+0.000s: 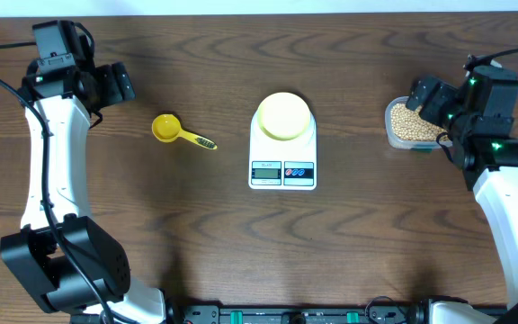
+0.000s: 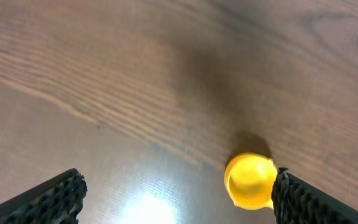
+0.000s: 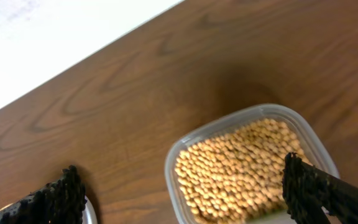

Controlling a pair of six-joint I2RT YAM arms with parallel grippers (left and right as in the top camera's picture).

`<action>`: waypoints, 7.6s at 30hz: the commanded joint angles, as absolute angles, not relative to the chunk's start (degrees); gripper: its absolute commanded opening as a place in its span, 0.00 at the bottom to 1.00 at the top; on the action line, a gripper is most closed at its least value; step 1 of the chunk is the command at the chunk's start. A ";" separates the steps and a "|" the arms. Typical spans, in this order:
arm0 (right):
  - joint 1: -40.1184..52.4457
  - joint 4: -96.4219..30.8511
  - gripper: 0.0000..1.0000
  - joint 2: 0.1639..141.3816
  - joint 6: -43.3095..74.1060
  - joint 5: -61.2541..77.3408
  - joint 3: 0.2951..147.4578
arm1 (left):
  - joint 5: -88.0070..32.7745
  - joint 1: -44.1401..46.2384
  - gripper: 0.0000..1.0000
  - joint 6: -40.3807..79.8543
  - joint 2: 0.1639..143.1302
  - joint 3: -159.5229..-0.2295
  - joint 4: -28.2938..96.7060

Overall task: Scoop item into bowl and weigh 50g on scale
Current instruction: 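Move the left gripper toward the yellow scoop and the right toward the soybean tub, then lower the left gripper and close it on the yellow scoop's bowl, then lift the scoop with the left gripper and carry it above the scale, then grasp the scoop handle with the right gripper from the left gripper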

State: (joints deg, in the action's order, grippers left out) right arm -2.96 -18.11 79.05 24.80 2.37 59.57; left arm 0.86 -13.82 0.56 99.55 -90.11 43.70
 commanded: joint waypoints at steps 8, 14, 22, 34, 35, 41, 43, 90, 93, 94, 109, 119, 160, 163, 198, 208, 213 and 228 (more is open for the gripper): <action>-2.28 -19.00 0.99 76.99 26.09 14.52 60.86 | -10.92 -14.04 0.98 -3.42 103.53 -90.35 52.23; -2.31 -22.61 0.99 76.05 26.13 17.54 60.86 | -12.03 -14.06 0.98 -3.38 103.68 -89.97 52.71; -2.17 -23.75 0.99 75.64 25.54 29.56 60.88 | -11.92 -13.78 0.98 -6.94 106.59 -88.38 52.36; -2.02 -24.23 0.99 74.11 22.00 33.39 60.88 | -6.59 -9.98 0.98 -7.29 116.29 -88.38 48.49; -2.02 -24.23 0.99 73.73 22.00 33.36 60.88 | -6.48 -9.91 0.98 -7.29 116.97 -88.38 48.14; -2.02 -24.32 0.99 71.81 22.00 33.39 60.88 | -6.22 -10.04 0.98 -7.25 120.27 -88.38 44.82; -2.02 -24.58 0.99 71.40 22.02 33.36 60.88 | -5.63 -10.04 0.98 -7.22 120.55 -88.38 43.97; -2.04 -26.55 0.99 70.81 24.18 29.47 60.97 | -4.49 -9.87 0.57 -5.08 121.86 -86.06 39.33; -2.04 -26.55 0.99 70.81 24.18 29.47 60.97 | -4.49 -9.89 0.57 -5.08 121.86 -86.06 39.31; -2.04 -26.52 0.99 70.81 24.18 29.47 60.97 | -4.49 -9.89 0.56 -5.08 121.86 -86.06 39.33; -2.02 -26.65 0.99 70.81 26.35 28.47 60.97 | -4.95 -9.89 0.11 -1.56 121.86 -86.06 39.24; -2.02 -26.68 0.99 70.81 26.35 27.35 60.97 | -8.29 -9.87 0.07 4.10 121.84 -86.08 39.38; -1.78 -20.10 0.99 70.76 30.17 44.18 64.05 | -30.81 10.22 0.07 23.97 91.94 -88.33 44.47; -1.67 -19.49 0.99 70.83 27.70 47.35 64.05 | -28.86 14.81 0.07 25.85 91.96 -88.33 40.38; 3.46 -14.28 0.75 70.87 25.65 56.90 64.05 | -30.37 22.59 0.07 34.63 92.07 -88.31 29.02; 3.49 -13.65 0.72 71.44 25.67 55.35 64.01 | -30.61 24.18 0.07 32.80 92.07 -88.31 29.45; 3.49 -13.47 0.57 72.31 25.71 55.20 64.01 | -30.39 24.36 0.07 30.63 92.07 -88.31 29.47; 5.74 -13.47 0.50 72.99 26.76 55.18 64.01 | -28.88 24.36 0.07 28.10 92.09 -88.31 29.23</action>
State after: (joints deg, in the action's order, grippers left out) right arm 4.78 -13.61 72.38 26.59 55.27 62.85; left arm -29.63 24.34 29.56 92.77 -87.42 29.52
